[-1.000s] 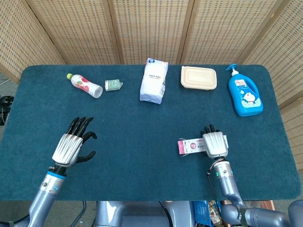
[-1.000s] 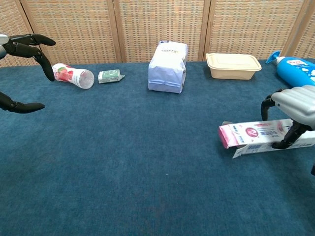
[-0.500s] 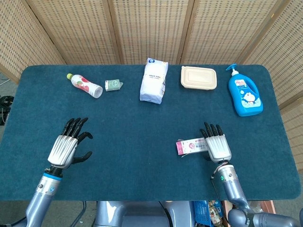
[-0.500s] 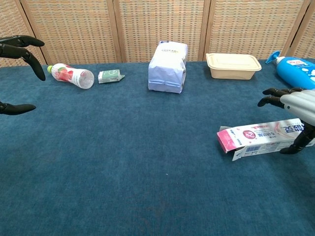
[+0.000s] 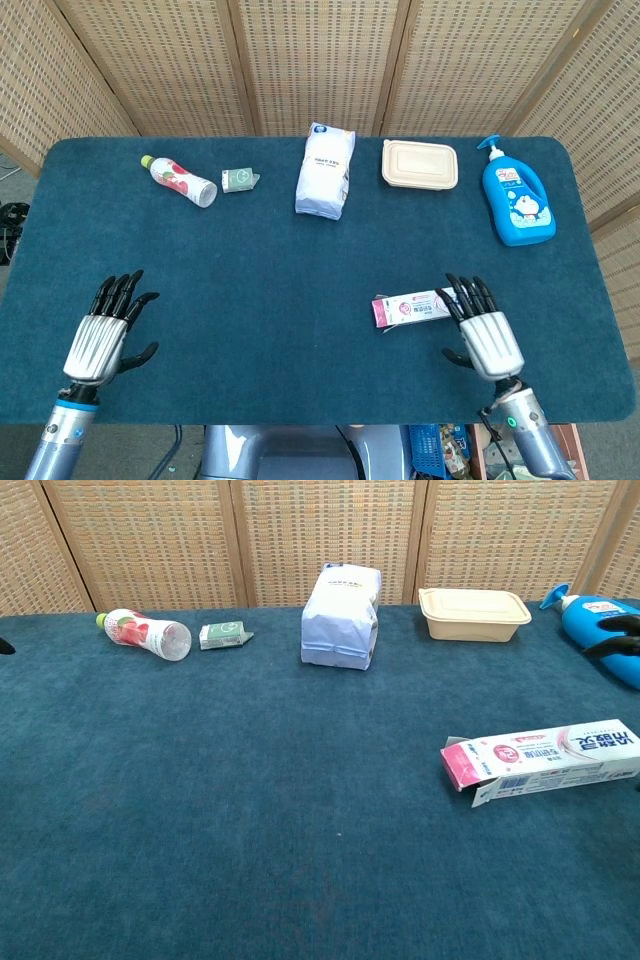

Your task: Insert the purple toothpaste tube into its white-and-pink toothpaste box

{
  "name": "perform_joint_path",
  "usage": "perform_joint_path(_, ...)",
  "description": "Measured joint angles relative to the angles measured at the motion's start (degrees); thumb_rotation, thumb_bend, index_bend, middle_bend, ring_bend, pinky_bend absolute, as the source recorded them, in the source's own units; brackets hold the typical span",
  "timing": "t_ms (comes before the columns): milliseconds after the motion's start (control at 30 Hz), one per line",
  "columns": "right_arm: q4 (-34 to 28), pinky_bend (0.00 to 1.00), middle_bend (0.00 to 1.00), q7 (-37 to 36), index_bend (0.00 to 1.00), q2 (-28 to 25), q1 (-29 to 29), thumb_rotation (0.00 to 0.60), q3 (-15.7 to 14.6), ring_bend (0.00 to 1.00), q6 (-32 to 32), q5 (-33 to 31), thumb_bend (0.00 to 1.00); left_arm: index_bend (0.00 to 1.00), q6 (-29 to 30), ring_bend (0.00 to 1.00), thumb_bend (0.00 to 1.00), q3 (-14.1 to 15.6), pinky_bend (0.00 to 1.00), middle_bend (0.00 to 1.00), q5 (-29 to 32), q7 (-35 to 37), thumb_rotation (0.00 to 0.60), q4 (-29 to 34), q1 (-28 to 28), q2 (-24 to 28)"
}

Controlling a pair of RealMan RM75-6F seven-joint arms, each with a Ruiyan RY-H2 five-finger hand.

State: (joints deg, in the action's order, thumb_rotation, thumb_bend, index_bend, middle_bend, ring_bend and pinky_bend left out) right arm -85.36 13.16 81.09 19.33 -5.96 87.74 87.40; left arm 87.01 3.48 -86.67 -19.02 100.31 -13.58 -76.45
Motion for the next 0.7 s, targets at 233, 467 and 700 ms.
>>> perform_joint_path(233,3.67,0.00,0.00,-6.15,0.00,-2.48,-5.24,0.600,-2.85,0.00,3.45,3.61,0.02,0.00,1.36,0.00,0.24,1.12,0.00,0.00,-1.16,-2.95,0.595,-0.35,2.19,0.08)
perform_joint_path(467,4.40,0.00,0.00,-7.91,0.00,-3.49,-6.94,0.600,-3.46,0.00,2.53,4.03,0.01,0.00,1.21,0.00,0.24,2.11,0.00,0.00,-1.51,-7.90,0.575,-0.31,3.73,-0.69)
perform_joint_path(700,3.46,0.00,0.00,-8.45,0.00,-3.94,-7.65,0.600,-2.35,0.00,2.03,5.22,0.01,0.00,1.18,0.00,0.24,1.66,0.00,0.00,-1.20,-7.00,0.571,-0.91,5.02,-1.25)
